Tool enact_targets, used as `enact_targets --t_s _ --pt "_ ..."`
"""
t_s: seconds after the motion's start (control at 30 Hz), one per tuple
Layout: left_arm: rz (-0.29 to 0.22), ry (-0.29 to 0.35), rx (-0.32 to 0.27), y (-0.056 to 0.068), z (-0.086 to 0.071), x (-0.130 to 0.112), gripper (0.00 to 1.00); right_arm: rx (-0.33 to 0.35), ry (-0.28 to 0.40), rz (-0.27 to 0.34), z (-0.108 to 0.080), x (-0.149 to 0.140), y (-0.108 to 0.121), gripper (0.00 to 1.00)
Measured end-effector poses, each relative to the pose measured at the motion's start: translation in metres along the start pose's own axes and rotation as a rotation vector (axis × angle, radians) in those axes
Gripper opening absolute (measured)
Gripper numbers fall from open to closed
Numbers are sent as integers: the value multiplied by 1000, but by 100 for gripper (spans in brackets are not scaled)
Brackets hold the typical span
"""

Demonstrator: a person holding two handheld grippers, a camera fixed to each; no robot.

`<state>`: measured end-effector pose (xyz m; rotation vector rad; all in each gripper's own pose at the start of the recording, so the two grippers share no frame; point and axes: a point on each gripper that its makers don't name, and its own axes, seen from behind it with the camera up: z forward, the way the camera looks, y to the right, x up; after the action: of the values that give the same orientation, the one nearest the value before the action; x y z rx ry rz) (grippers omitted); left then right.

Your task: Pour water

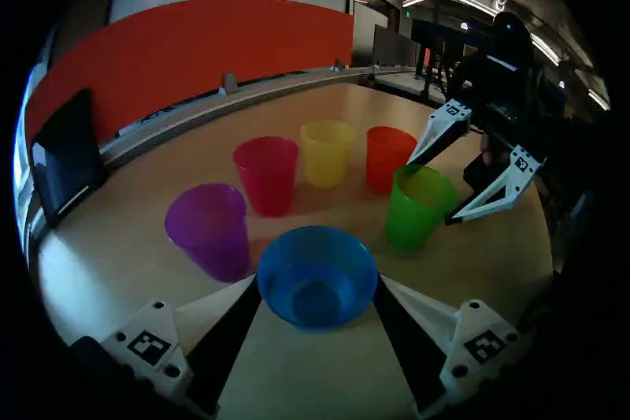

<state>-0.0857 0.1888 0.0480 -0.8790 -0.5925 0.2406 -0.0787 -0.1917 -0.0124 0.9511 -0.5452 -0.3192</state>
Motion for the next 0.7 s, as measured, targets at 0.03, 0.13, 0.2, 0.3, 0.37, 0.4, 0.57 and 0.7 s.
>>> enact_targets --t_s 0.03,0.13,0.2,0.3,0.37,0.4,0.57,0.7 --pt "1 -1 2 -1 1 -1 96 1 0 1 0 0 0 100" --pt "5 -3 7 -2 2 -3 96 2 0 2 0 0 0 100" --pt "8 -3 10 -3 2 -3 95 2 1 2 1 0 0 100" --pt "9 2 13 -3 2 -2 91 2 0 2 1 1 0 100" --pt "7 8 13 -3 3 -1 89 1 0 2 1 1 0 100" --pt "6 9 13 -3 3 0 88 1 1 2 1 2 0 100" --pt "-2 13 13 -3 2 0 85 1 2 4 2 2 0 100" --pt "-5 13 13 -3 1 -1 85 1 2 6 3 2 0 100"
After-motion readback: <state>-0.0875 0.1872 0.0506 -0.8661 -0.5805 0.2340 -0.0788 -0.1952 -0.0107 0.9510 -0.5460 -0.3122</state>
